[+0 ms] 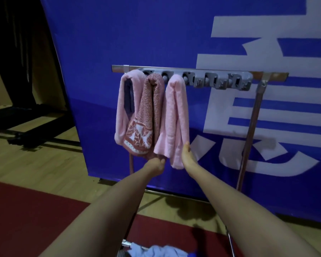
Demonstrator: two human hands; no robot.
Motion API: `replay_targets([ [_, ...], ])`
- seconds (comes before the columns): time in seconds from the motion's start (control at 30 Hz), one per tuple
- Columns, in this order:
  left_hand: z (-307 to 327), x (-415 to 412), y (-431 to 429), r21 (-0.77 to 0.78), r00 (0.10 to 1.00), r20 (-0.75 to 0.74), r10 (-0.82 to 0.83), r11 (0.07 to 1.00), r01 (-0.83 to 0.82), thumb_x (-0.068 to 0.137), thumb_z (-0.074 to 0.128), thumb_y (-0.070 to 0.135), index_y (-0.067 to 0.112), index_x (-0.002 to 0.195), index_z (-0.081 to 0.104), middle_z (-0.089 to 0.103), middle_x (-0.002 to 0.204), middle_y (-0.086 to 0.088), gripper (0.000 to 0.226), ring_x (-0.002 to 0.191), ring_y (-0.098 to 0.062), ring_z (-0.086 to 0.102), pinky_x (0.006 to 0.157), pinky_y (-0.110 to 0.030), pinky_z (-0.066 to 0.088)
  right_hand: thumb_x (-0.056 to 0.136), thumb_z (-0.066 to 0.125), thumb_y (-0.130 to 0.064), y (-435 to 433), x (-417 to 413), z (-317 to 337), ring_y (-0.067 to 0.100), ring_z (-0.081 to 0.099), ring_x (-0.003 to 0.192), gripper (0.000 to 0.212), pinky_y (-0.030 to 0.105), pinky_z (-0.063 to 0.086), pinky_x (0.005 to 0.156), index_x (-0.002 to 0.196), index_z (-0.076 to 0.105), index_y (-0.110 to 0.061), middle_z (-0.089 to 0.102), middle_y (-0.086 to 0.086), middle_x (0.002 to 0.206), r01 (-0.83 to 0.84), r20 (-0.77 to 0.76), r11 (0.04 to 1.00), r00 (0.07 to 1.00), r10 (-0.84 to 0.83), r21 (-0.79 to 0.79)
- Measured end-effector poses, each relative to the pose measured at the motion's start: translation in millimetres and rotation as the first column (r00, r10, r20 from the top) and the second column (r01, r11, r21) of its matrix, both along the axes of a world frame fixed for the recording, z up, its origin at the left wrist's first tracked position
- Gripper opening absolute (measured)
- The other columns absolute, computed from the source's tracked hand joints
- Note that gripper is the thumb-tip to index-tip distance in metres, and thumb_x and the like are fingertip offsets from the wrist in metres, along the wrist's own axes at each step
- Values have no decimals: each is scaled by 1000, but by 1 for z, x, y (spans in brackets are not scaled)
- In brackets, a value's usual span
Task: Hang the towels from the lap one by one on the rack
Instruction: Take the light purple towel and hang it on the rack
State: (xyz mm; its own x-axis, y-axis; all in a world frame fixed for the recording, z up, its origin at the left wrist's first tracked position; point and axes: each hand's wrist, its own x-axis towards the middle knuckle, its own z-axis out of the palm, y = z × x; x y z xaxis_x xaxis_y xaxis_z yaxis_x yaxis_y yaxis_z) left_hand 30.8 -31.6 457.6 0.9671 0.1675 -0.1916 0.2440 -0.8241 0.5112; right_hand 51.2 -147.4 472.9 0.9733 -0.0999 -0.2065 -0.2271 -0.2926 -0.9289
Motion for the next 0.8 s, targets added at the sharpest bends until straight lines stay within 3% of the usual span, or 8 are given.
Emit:
replay_targets([
  [0.07,-13,-12,0,-37,992,121,36,999,-32,100,21,45,3,127,50,51,132,-24,57,121,-39,49,98,-43,41,93,10,-62,1,-15,-15,35,32,136,70,49,24,114,146,26,-19,33,15,150,-45,49,997,998,48,-58],
  [0.27,-61,-37,2,-76,995,93,47,996,-40,96,10,56,-1,103,63,62,113,-23,77,107,-38,56,93,-43,44,98,13,-50,2,-50,-74,34,39,132,61,47,25,112,138,40,-12,43,14,144,-143,34,967,988,153,-211],
  [0.43,-138,-59,5,-79,1000,-28,-4,997,2,99,24,44,0,102,64,64,112,-23,60,110,-36,57,94,-37,44,99,18,-47,-7,-70,-154,35,49,122,59,40,35,105,127,50,-5,54,20,131,-211,-78,946,977,198,-245],
  [0.63,-232,-72,17,20,960,-265,-84,996,92,92,45,24,-3,106,63,63,114,-24,35,107,-34,60,85,-33,47,101,24,-36,-13,-81,-250,38,55,114,44,33,40,89,108,56,-5,57,27,122,-333,-223,893,936,273,-302],
  [0.73,-274,-68,22,51,936,-334,-107,990,131,90,50,21,-1,111,63,62,118,-23,33,109,-34,59,87,-33,47,101,28,-34,-15,-75,-291,39,54,116,46,35,39,95,109,56,2,55,30,123,-390,-291,870,907,305,-303],
  [0.8,-303,-65,24,59,927,-357,-114,988,144,88,52,18,-1,109,64,63,115,-23,31,108,-34,60,85,-33,47,101,30,-32,-19,-69,-312,37,54,114,43,35,39,93,95,58,-1,56,31,120,-423,-332,850,888,319,-315],
])
